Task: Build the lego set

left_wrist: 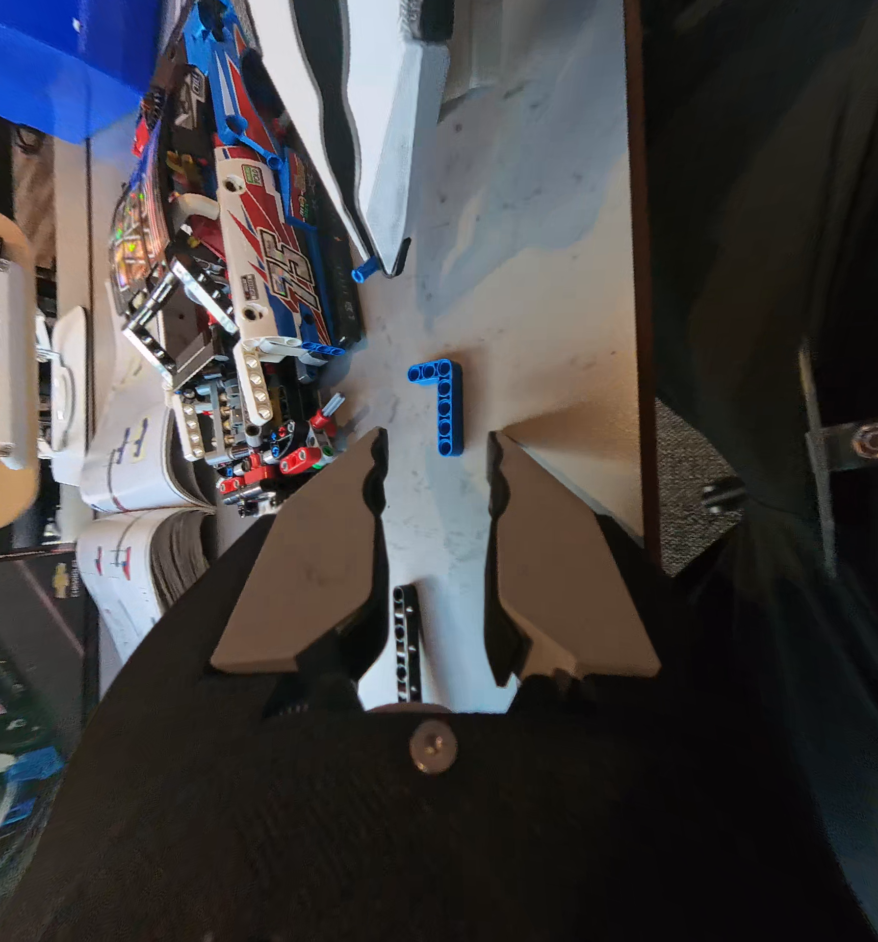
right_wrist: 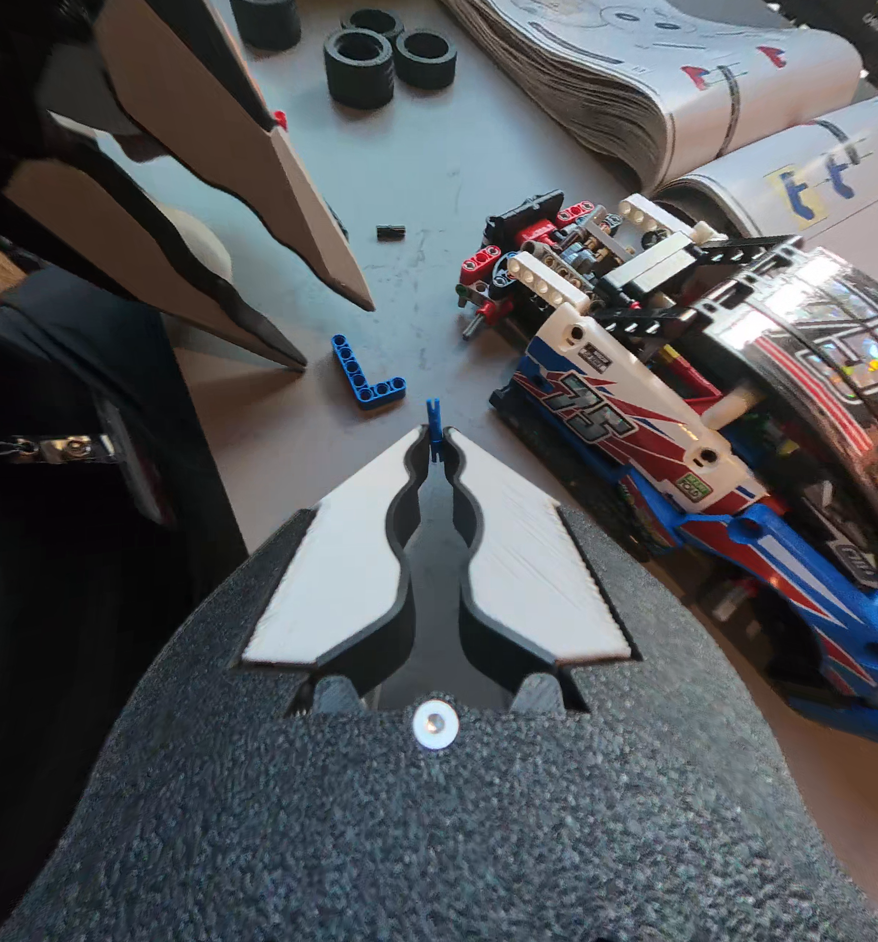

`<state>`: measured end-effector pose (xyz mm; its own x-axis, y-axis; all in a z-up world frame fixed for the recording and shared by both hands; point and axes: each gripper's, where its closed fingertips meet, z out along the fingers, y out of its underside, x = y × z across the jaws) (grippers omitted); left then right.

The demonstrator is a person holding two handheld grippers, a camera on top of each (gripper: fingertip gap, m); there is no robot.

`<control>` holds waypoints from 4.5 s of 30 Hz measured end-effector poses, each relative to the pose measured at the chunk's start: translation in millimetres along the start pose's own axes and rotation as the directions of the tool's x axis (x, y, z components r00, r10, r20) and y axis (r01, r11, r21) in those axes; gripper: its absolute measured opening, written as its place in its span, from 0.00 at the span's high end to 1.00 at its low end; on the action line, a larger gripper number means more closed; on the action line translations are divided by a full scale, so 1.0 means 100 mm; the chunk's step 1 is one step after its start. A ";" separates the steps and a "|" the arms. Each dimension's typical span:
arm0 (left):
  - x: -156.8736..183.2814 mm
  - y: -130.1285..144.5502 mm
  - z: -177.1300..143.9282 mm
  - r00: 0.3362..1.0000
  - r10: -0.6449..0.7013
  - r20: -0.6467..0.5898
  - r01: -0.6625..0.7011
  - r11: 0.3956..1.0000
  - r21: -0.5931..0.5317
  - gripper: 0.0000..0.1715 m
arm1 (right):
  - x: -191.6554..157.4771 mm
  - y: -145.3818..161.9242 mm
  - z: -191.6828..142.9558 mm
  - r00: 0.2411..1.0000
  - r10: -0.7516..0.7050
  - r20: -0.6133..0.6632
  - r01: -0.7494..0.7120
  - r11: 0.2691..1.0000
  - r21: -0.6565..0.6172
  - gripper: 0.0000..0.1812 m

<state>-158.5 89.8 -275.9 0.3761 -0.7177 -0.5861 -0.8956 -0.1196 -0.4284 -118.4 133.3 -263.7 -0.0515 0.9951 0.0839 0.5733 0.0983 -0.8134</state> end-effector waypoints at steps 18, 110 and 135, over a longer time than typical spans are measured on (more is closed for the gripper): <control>-0.26 -0.31 -0.31 0.933 -0.359 0.013 0.345 0.907 0.242 0.77 | -0.19 -0.68 -0.27 0.891 0.268 0.366 -0.390 0.864 0.318 0.98; -0.43 -0.19 -0.07 0.811 -0.585 0.021 0.565 0.792 0.229 0.99 | -0.18 -0.69 0.15 0.817 0.530 0.226 -0.575 0.782 0.243 0.98; 0.06 0.01 0.10 0.838 -0.433 -0.333 0.465 0.885 0.019 0.91 | -0.20 -0.24 0.13 0.953 0.105 0.285 -0.114 0.993 0.016 0.98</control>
<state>-154.6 91.9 -286.9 0.6235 -0.7780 -0.0767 -0.6135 -0.4262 -0.6648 -142.1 110.8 -253.2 -0.2226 0.9601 -0.1694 0.5623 -0.0155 -0.8268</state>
